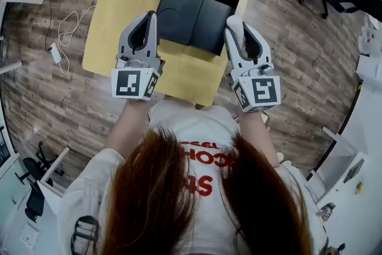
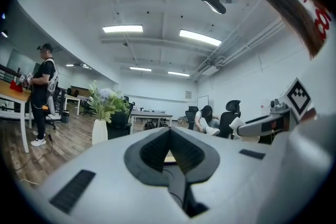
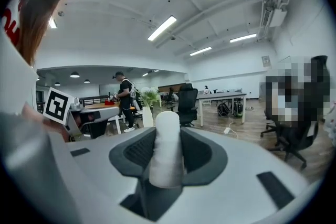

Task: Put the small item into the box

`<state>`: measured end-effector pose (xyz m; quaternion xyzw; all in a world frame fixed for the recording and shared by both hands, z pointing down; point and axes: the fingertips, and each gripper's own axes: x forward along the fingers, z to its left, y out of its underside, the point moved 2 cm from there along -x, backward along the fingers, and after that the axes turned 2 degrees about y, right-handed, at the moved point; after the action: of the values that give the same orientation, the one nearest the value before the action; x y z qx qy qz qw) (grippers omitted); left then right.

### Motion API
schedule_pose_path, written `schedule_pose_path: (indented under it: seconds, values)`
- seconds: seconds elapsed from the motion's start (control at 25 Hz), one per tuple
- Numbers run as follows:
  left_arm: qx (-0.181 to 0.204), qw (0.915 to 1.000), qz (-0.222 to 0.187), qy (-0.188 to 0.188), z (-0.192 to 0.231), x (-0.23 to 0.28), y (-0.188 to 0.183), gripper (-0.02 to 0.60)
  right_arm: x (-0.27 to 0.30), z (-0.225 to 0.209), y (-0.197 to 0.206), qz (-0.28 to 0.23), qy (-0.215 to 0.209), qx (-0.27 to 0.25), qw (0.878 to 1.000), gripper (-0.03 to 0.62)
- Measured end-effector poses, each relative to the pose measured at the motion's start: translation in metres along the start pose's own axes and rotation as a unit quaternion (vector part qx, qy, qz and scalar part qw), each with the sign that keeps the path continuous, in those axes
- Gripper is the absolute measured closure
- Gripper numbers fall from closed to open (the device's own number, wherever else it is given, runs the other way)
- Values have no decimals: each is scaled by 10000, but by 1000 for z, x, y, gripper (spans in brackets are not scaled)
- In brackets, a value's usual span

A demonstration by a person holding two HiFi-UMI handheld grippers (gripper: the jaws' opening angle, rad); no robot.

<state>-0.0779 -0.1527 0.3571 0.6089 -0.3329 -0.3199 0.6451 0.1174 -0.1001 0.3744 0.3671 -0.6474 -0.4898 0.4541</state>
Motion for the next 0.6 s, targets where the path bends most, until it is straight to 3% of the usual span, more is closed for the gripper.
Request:
schedule_pose_path:
  seconds: [0.4, 0.6]
  values:
    - [-132, 9985, 533, -35, 11, 11, 60, 575, 34, 7, 89, 848, -185, 202, 9960, 450]
    - [-195, 9973, 702, -29, 10, 12, 79, 575, 43, 8, 118, 1116, -154, -35, 9936, 448]
